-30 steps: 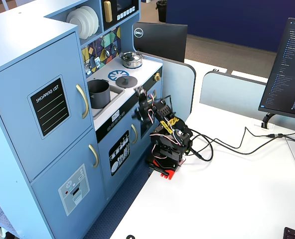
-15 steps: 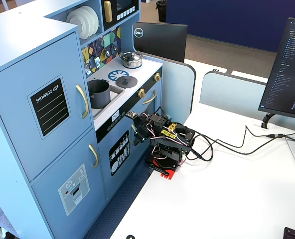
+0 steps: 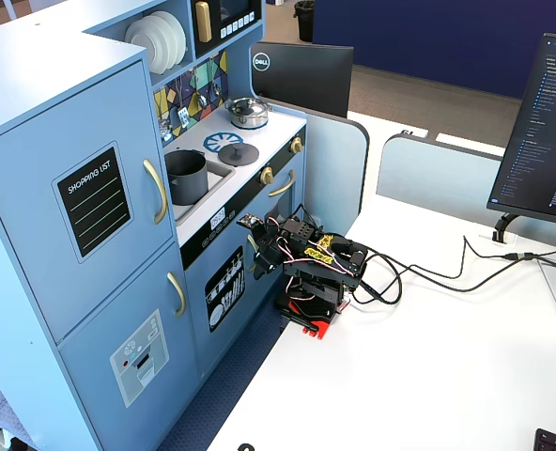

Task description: Take off the lid from the gray recipient and place it on the counter

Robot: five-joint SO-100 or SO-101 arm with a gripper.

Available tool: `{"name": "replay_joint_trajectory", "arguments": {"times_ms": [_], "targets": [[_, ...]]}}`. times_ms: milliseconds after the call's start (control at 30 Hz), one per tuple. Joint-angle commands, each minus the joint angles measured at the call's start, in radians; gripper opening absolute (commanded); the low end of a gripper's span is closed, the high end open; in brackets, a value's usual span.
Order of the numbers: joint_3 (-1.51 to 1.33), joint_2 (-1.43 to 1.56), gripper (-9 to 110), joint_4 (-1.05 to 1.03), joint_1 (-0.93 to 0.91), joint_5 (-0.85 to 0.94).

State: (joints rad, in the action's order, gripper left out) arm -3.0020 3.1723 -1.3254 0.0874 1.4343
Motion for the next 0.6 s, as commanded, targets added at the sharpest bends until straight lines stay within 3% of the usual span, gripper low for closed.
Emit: {"name": "replay_joint_trajectory", "arguments": {"times_ms": [0, 167, 567], "targets": [[0.000, 0.005, 1, -0.183, 0.015, 0.029], [0.000, 0.006, 2, -0.206, -0.057, 0.107], [0.000, 0.006, 4, -0.206, -0.066, 0.092]]}}
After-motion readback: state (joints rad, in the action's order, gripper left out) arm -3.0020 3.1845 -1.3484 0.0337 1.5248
